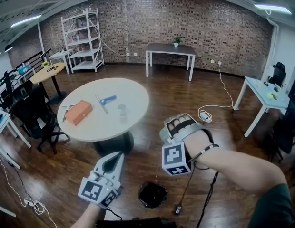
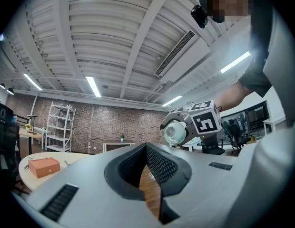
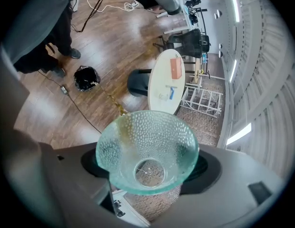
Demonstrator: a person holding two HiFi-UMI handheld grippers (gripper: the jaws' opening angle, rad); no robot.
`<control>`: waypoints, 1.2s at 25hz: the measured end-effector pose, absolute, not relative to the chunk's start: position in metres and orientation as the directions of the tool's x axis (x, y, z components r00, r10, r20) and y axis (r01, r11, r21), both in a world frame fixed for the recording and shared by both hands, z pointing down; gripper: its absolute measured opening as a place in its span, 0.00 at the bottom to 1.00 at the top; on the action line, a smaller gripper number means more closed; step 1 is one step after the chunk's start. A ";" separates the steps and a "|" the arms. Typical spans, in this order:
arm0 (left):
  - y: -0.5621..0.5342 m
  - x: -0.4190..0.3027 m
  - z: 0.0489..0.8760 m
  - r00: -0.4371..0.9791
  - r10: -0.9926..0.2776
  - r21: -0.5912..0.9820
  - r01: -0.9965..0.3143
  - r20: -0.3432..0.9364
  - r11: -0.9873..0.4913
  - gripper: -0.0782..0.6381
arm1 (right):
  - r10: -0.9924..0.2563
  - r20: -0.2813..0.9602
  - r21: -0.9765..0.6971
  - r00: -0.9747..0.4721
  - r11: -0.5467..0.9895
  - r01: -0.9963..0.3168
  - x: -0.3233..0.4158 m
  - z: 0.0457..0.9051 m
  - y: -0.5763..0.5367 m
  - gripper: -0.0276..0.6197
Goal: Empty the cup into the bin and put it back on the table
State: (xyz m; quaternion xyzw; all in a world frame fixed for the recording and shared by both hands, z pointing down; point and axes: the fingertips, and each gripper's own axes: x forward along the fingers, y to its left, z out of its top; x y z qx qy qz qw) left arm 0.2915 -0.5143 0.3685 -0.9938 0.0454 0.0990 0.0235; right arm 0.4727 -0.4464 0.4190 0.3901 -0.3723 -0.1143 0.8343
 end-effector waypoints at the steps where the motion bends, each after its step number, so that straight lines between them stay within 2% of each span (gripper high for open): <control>1: -0.513 0.291 0.369 0.977 -0.083 -0.035 -0.092 -0.196 -0.995 0.12 | -0.480 0.530 0.734 0.699 0.672 -0.096 0.473 0.418 -0.446 0.66; 18: -0.510 0.288 0.373 0.981 -0.079 -0.033 -0.086 -0.175 -0.996 0.12 | -0.494 0.479 0.719 0.726 0.695 -0.001 0.477 0.410 -0.453 0.66; 30: -0.511 0.285 0.375 0.983 -0.081 -0.027 -0.087 -0.167 -0.996 0.12 | -0.494 0.484 0.719 0.722 0.695 -0.007 0.472 0.411 -0.456 0.66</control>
